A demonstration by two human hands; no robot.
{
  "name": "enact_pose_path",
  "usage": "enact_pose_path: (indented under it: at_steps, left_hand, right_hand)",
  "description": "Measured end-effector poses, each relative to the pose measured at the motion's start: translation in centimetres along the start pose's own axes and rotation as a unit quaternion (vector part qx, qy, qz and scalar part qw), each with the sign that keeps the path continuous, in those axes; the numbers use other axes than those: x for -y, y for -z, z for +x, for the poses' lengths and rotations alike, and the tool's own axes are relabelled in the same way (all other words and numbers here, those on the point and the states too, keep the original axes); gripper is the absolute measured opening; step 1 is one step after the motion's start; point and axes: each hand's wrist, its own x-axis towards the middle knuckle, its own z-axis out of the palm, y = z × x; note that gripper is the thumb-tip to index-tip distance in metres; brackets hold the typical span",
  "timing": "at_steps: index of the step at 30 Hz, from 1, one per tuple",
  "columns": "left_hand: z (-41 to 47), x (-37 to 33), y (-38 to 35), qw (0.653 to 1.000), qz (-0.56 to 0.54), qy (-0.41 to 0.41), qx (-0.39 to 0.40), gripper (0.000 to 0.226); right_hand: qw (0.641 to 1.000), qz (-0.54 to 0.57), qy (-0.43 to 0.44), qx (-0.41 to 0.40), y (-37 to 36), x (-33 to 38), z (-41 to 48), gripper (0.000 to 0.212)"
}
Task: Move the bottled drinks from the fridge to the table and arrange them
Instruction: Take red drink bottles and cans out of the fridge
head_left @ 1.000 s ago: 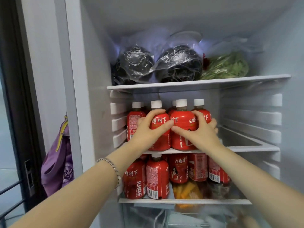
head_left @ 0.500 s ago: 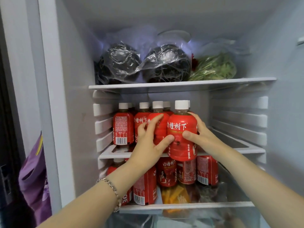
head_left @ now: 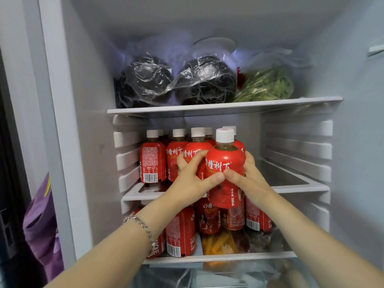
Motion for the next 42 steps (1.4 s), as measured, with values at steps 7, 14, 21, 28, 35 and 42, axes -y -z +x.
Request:
enact_pose_path:
  at_steps: [7,14,21,28,35,42]
  left_hand:
    - [-2.2,-0.6,-0.1,0.996,-0.043,-0.056,-0.048,0.081]
    - [-7.0,-2.6,0.5,0.99,-0.054,-0.08,-0.102,0.096]
    - [-18.8,-5.5,0.9,0.963,0.03,0.03,-0.267,0.084]
    - [-34.0,-10.5,0.7,0.901,0.107,0.149,-0.392,0.083]
    - [-51.8,-20.7,-1.1,0.795,0.191,0.29,-0.498,0.075]
    - [-69.9,-36.5,-9.3,0.628,0.251,0.367,-0.639,0.057]
  right_hand:
    - [0.997,-0.002,0.036,-0.073,-1.4,1.8,-1.3,0.064]
    - [0.997,0.006,0.062,-0.035,-3.0,4.4,-4.2,0.06]
    - [0.984,0.124,0.055,0.115,-7.4,8.0,-10.3,0.041]
    - [0.922,0.244,0.056,0.295,-13.3,13.0,-19.3,0.058]
    - [0.805,0.329,0.075,0.488,-19.0,21.8,-33.0,0.06]
    - [0.656,0.401,0.145,0.623,-18.1,35.2,-52.4,0.059]
